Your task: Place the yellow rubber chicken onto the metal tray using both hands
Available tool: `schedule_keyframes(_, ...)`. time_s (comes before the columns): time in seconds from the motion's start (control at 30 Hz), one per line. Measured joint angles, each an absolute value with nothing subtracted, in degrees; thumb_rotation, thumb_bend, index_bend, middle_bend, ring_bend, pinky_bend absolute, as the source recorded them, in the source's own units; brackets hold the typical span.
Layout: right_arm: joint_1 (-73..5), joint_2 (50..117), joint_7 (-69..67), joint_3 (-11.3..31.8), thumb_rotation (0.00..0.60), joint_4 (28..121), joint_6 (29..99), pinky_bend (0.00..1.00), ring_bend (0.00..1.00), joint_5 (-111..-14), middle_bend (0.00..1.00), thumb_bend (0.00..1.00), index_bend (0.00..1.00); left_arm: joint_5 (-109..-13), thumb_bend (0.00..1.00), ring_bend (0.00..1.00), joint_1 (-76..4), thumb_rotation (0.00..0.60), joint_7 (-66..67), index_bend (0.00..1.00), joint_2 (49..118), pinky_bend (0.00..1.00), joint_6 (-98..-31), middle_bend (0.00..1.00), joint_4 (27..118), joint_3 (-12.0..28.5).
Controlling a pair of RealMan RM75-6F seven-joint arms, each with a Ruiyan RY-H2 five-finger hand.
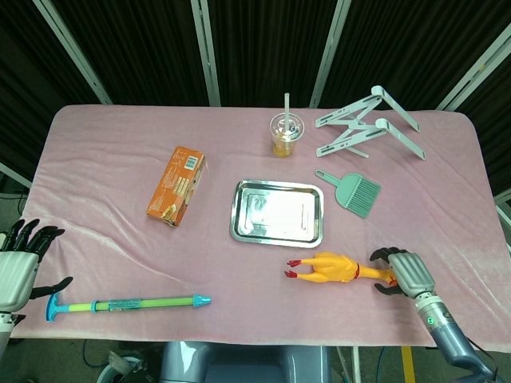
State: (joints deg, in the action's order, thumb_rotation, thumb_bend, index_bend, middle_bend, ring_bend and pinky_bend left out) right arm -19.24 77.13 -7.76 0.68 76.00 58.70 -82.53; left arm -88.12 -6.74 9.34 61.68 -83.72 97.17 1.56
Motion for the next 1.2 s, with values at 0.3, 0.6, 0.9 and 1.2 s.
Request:
schedule_keyframes(0.3, -20.2, 78.8, -9.1, 1.2, 0.6, 74.8, 58.0, 0.63, 0.54, -82.2, 0.56, 0.34, 0.68, -87.3, 0.04, 0.06, -6.7, 0.6, 7.7, 0.21, 61.9, 0.0, -83.5, 0.19, 96.0, 1.7)
schedule_keyframes(0.6, -20.8, 79.0, -11.4, 1.2, 0.6, 74.9, 57.8, 0.76, 0.69, -82.6, 0.7, 0.36, 0.86, -87.7, 0.04, 0.06, -7.2, 0.6, 5.1, 0.23, 61.8, 0.0, -82.5, 0.19, 95.1, 1.4)
schedule_keyframes(0.9, -21.4, 75.5, -22.9, 0.3, 0.6, 79.5, 59.8, 0.8, 0.75, -87.8, 0.76, 0.39, 0.93, -88.1, 0.04, 0.08, -9.0, 0.6, 3.1, 0.19, 60.8, 0.0, -80.6, 0.21, 96.4, 1.8)
schedule_keyframes(1.2, -24.2, 70.3, -29.5, -0.3, 0.6, 85.8, 63.2, 0.8, 0.75, -94.4, 0.76, 0.41, 0.94, -90.4, 0.04, 0.09, -15.3, 0.6, 3.5, 0.17, 60.8, 0.01, -73.6, 0.22, 103.8, 3.2)
